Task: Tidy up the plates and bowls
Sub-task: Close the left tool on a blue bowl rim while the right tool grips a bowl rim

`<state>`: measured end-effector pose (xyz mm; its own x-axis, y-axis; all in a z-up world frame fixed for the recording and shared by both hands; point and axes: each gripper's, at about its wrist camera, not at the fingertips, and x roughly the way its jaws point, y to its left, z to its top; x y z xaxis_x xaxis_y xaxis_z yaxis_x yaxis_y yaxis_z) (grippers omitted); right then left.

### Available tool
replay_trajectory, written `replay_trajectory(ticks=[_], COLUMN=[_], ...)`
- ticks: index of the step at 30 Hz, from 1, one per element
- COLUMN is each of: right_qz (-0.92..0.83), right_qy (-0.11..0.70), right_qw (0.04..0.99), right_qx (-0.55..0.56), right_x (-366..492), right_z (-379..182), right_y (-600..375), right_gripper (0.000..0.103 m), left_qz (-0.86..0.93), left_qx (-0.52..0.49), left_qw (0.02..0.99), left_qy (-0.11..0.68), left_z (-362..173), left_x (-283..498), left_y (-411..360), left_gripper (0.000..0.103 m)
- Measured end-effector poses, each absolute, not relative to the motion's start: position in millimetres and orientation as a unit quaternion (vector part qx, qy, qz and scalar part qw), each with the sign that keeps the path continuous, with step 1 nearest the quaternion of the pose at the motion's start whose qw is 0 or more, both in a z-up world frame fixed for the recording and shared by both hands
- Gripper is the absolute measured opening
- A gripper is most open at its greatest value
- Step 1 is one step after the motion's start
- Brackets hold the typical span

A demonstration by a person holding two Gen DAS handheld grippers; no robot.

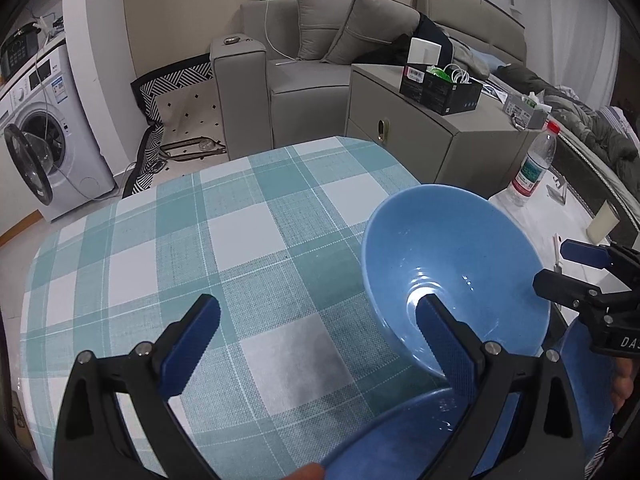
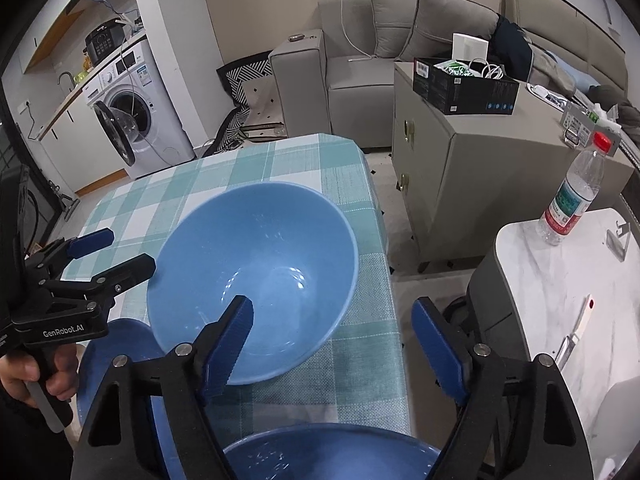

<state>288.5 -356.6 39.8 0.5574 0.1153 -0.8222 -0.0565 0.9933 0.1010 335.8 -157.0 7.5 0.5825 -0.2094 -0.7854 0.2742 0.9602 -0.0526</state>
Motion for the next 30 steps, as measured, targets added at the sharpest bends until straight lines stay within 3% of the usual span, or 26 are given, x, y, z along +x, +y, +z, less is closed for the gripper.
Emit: replay_trajectory(ticks=[8,14,19,23,28,30], right_qz=[0.052,0.051,0.049,0.045,0.054,0.058], right_qy=[0.483,0.485,0.486,0.488,0.486,0.486], right_qw=[0.873,0.873,0.872,0.871,0.871,0.871], right_qx=[0.035,0.032,0.025,0.025,0.033,0.033], right_x=[295.3,294.9,294.3,294.7,293.8,293.8], right_z=[27.1,23.2,21.2,19.0,19.1,19.6], right_y=[-358.6,-358.3,-357.3,-359.6,-360.6,-358.5], right_gripper=[0.069,0.057,0.049,0.042,0.033,0.027], left_qz=[-0.144,-0.157,-0.165,-0.171,-0.189,-0.193], left_qx=[0.055,0.049,0.049,0.045,0.043,0.041], left_qw=[0.873,0.864,0.859,0.856,0.852,0.851], left_qy=[0.463,0.475,0.482,0.486,0.487,0.486], left_z=[-2.1,-3.8,-6.3,-10.3,-11.5,-10.6], left_x=[343.2,346.3,346.8,347.7,345.9,344.4], left_y=[-167.2,-174.1,-181.1,-185.4,-191.2,-192.3], left_gripper=[0.096,0.082,0.053,0.047,0.025,0.021])
